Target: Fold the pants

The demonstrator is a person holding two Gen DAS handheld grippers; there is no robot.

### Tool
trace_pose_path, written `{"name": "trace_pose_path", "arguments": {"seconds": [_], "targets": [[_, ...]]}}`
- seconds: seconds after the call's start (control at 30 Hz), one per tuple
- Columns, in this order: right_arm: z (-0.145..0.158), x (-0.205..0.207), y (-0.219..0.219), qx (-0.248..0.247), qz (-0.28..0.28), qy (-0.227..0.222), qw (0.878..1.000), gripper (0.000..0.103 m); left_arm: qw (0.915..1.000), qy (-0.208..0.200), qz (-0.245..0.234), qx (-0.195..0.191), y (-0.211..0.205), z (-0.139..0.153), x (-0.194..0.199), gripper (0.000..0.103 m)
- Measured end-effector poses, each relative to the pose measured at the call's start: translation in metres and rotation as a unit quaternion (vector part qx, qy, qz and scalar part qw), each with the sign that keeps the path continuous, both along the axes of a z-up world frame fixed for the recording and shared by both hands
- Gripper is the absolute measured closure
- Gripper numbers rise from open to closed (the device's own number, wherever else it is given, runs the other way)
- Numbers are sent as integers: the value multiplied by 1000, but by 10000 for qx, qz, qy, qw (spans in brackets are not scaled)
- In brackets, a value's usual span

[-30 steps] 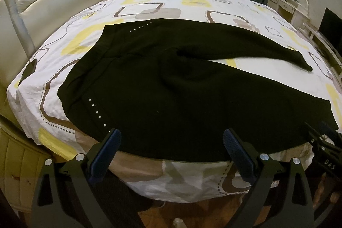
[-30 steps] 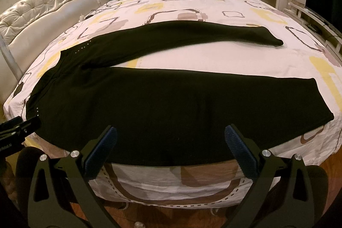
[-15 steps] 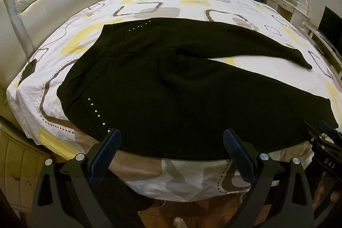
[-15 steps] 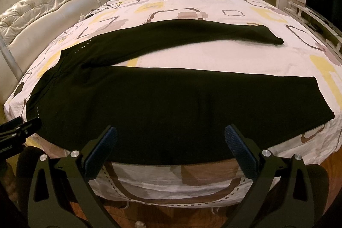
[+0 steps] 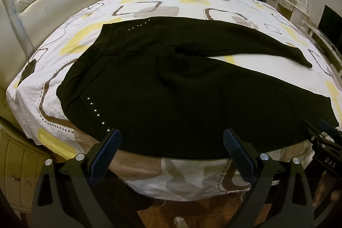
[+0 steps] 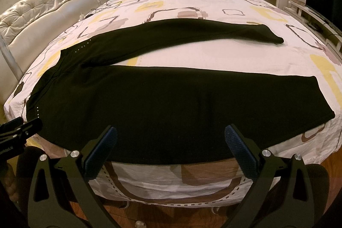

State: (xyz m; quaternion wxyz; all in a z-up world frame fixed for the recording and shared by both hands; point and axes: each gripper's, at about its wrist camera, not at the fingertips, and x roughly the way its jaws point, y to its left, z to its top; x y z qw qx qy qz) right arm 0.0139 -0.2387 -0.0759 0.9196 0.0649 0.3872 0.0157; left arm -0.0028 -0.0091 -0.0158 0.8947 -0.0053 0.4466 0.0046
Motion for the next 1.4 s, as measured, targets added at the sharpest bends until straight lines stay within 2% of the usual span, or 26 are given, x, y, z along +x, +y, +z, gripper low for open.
{"name": "trace_pose_path", "arguments": {"seconds": [0.2,0.5,0.7,0.77,0.9,0.97,1.07,1.1,1.13,1.17,1.2,1.23,1.3,1.4], "targets": [[-5,0,2,-14,12,67,10000,2,9999,-35,-41,152,-2,-5,-1,7],[-13,15,9,-40,133,282,9995,2,9999,122,-68,94,4,-10,14,7],[-6,33,10,64,422,225,9988,2,9996,-26,-260,-118,18,-3,38,7],[-1,43,9,30,398,166,9991,2,9989,-184,-370,-224,30,4,53,7],[3,64,8,72,377,189,9991,2,9956,-236,-730,-534,64,11,84,7],[4,73,8,87,379,222,9990,2,9965,-523,-579,-311,86,23,102,7],[4,86,12,118,402,213,9989,2,9850,-1685,-302,-210,122,50,119,7],[5,91,14,130,413,218,9988,2,9846,-1719,-267,-163,132,46,132,6],[5,97,16,144,429,229,9987,2,9959,-864,-243,98,140,27,161,6],[4,101,18,159,460,239,9985,2,9990,-196,-152,366,146,10,183,6],[4,105,21,160,507,246,9983,2,9983,-17,-48,572,152,1,196,6],[4,109,24,146,545,251,9981,2,9981,-206,-108,578,164,-5,207,6],[2,116,27,135,613,258,9977,2,9987,-302,-248,341,177,-8,221,6],[-3,126,31,116,680,322,9971,2,9979,-348,-427,-347,210,-14,257,6]]}}
